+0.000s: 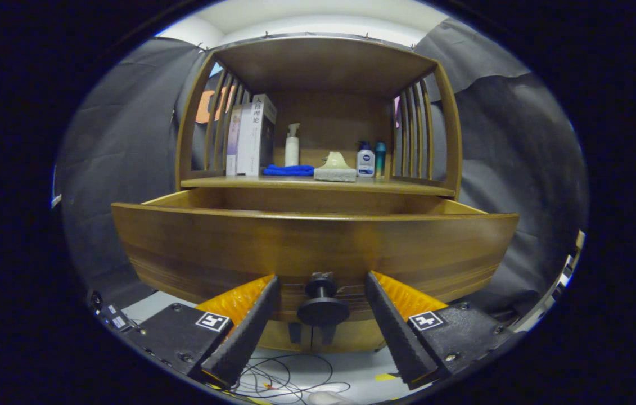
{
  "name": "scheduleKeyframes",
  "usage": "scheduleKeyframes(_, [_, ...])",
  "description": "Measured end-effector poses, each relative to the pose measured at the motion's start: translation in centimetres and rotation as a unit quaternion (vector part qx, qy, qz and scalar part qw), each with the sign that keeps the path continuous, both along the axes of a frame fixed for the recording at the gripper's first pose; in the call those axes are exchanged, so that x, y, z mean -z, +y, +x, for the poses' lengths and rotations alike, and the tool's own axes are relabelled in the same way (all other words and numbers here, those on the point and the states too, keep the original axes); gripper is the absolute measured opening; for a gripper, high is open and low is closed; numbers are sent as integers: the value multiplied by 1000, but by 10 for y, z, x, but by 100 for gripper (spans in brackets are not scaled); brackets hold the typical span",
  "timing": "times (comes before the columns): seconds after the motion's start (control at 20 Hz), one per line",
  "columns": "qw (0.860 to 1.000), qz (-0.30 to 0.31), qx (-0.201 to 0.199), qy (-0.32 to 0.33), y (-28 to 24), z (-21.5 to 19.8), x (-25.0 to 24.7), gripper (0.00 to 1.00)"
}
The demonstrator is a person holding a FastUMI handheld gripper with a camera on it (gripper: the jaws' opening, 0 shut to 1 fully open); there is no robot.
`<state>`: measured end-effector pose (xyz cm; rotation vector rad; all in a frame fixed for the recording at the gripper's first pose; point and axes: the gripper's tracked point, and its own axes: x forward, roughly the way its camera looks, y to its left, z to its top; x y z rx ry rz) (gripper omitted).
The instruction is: Pull open the drawer, take out the items inside it, and place them on the countertop above the cabinet.
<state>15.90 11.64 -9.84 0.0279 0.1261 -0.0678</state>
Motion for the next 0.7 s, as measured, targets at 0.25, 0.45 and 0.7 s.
scheduleKeyframes(0.25, [1000,0,8,-9,2,36,-8,100])
scheduleKeyframes(0.45, [1000,-5,11,-16,3,68,-10,100])
scheduleKeyframes(0.7, [1000,-5,12,-24,3,90,-11,100])
